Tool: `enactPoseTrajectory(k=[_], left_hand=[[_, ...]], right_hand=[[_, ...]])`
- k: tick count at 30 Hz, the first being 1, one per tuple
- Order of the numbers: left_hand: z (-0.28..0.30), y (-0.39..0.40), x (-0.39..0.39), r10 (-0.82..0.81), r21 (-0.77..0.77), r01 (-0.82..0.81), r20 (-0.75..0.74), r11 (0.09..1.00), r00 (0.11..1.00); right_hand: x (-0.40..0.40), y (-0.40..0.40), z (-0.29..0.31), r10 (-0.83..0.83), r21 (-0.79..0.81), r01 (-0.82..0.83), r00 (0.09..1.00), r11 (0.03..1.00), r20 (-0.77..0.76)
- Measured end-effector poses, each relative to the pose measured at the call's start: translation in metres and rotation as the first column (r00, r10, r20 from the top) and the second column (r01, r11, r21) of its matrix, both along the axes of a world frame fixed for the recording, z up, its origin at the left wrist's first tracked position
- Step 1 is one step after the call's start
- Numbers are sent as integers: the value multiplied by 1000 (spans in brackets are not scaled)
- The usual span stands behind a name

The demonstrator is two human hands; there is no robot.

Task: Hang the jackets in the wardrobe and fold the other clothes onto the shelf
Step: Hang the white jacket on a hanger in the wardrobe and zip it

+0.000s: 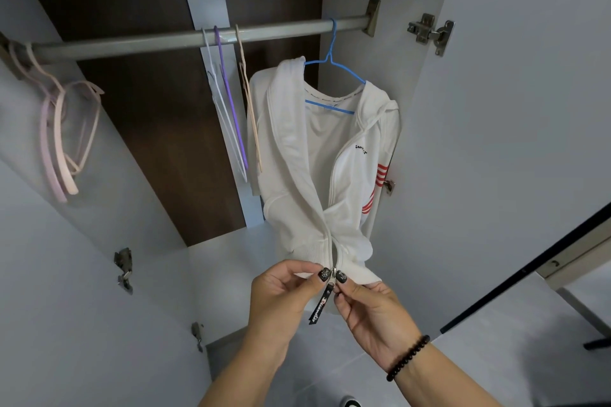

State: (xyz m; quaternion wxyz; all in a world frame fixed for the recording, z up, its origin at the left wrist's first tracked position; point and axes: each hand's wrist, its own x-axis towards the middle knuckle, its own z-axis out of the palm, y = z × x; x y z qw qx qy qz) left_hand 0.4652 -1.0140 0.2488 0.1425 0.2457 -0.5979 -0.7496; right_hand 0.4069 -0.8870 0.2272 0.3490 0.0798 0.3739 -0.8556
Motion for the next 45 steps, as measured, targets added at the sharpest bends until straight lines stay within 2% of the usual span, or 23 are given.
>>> enactPoseTrajectory(k=[5,10,16,19,22,24,26,30,35,37,41,45], left_hand=[[-6,-7,-2,-66,-59,68,34,996,997],[-12,-10,1,-96,-160,111,98,981,991],[-11,-15,-1,-104,-195,124,113,973,988],[-9,-16,-4,-59,-167,73,83,983,995],[-9,-23,-6,-43,-178,56,73,982,996],[-11,-30,-6,-44,-222,66,103,973,994],[-14,-37,-5,-51,-228,82,139,970,989],[-22,-41,-2,-89,-174,118,166,978,982],[-31,-47,2,-71,-174,106,199,979,977],[-34,-47,4,-83,-146,111,189,983,978],[-40,-54,4,-58,-102,78,183,992,981],[-45,-69,2,-26,-126,48,174,991,984]], right_hand=[[1,-4,2,-52,62,53,998,997,-19],[4,-8,-3,-81,112,71,993,991,85],[-1,-15,0,-100,182,77,988,980,115],[-4,-23,10,41,326,-63,996,943,74],[-3,-23,14,270,484,-269,961,833,69],[2,-22,13,383,527,-366,920,767,81],[8,-24,13,414,518,-395,906,758,85],[13,-29,13,398,435,-404,911,805,110],[-3,-30,19,329,178,-367,921,913,210],[-9,-34,18,304,128,-337,925,933,227],[-19,-51,17,310,218,-357,925,908,221],[-30,-75,24,311,310,-383,915,870,258]])
